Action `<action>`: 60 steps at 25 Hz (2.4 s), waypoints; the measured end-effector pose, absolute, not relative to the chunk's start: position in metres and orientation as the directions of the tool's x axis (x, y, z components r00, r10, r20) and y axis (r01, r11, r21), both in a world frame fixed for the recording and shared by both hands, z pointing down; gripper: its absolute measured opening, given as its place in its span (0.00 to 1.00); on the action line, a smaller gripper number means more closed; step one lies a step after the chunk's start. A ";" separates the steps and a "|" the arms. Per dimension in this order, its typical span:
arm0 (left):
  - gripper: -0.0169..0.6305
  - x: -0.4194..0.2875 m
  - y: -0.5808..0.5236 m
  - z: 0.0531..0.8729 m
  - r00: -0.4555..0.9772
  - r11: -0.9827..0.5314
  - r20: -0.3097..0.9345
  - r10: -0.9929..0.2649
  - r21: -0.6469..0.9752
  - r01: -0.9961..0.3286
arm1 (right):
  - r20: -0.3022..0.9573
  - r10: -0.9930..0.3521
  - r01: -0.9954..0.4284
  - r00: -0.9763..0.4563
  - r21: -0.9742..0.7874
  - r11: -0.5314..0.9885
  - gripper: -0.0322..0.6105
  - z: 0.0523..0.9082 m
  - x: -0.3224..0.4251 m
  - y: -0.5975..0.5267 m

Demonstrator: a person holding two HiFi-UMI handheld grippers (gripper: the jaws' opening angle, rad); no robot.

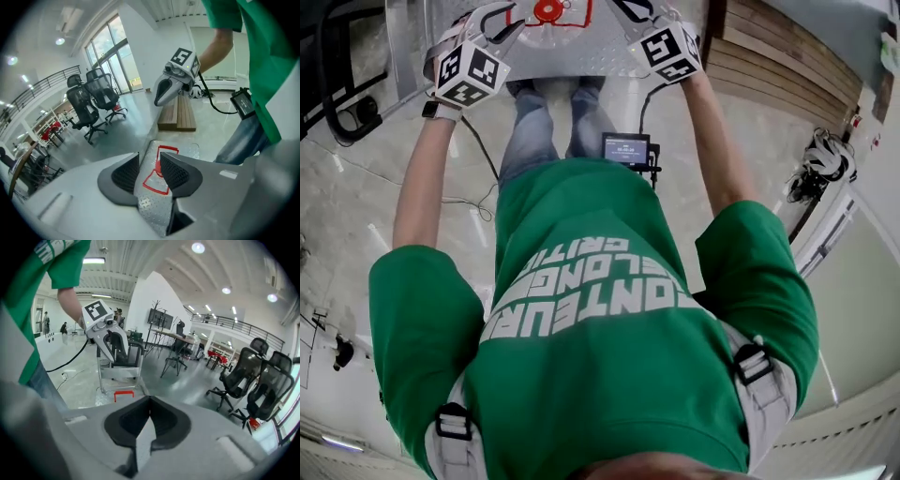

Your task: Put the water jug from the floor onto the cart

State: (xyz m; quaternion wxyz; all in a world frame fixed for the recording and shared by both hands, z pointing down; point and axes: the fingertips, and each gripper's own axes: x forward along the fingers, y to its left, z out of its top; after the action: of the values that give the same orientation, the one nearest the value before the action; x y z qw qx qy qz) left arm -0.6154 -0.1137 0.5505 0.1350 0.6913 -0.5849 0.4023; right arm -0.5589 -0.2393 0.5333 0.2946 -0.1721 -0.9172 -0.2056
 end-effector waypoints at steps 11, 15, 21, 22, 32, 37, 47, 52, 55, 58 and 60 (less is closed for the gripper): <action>0.05 -0.602 -0.115 0.359 -0.064 0.030 0.372 -0.926 -0.097 -0.995 | 0.215 0.039 0.101 -0.976 0.281 0.954 0.04 0.316 -0.528 -0.296; 0.05 -0.606 -0.112 0.317 -0.093 0.091 0.248 -0.964 -0.021 -0.996 | 0.162 0.023 0.067 -0.987 0.267 0.961 0.04 0.292 -0.527 -0.300; 0.05 -0.615 -0.111 0.309 -0.143 0.151 0.180 -0.973 0.036 -0.988 | 0.214 0.053 0.113 -0.975 0.279 0.954 0.04 0.311 -0.516 -0.305; 0.05 -0.618 -0.113 0.312 -0.146 0.156 0.177 -0.973 0.046 -0.987 | 0.229 0.066 0.129 -0.971 0.270 0.954 0.04 0.317 -0.515 -0.304; 0.05 -0.608 -0.134 0.334 -0.094 0.123 0.192 -0.977 0.145 -0.982 | 0.296 0.117 0.175 -0.948 0.175 0.969 0.04 0.346 -0.518 -0.296; 0.05 -0.602 -0.140 0.334 -0.063 0.091 0.178 -0.982 0.154 -0.984 | 0.296 0.150 0.201 -0.943 0.150 0.968 0.04 0.347 -0.527 -0.284; 0.05 -0.585 -0.132 0.339 -0.030 0.060 0.175 -0.984 0.169 -0.984 | 0.315 0.172 0.223 -0.933 0.132 0.966 0.04 0.359 -0.523 -0.258; 0.05 -0.585 -0.126 0.344 -0.046 0.078 0.173 -0.984 0.184 -0.980 | 0.327 0.166 0.218 -0.930 0.129 0.967 0.04 0.366 -0.513 -0.253; 0.05 -0.579 -0.125 0.347 -0.043 0.077 0.172 -0.984 0.196 -0.978 | 0.332 0.158 0.210 -0.930 0.125 0.970 0.04 0.366 -0.507 -0.252; 0.05 -0.573 -0.121 0.346 -0.036 0.069 0.165 -0.986 0.197 -0.978 | 0.328 0.156 0.204 -0.932 0.119 0.972 0.04 0.364 -0.507 -0.251; 0.05 -0.571 -0.118 0.348 -0.036 0.068 0.164 -0.986 0.198 -0.978 | 0.325 0.159 0.207 -0.932 0.118 0.971 0.04 0.364 -0.510 -0.247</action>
State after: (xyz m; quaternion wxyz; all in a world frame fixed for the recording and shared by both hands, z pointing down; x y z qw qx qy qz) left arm -0.5715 -0.1184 0.3477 0.1287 0.6823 -0.7195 -0.0155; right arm -0.5097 -0.2473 0.3640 0.1589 -0.0932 -0.9800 -0.0752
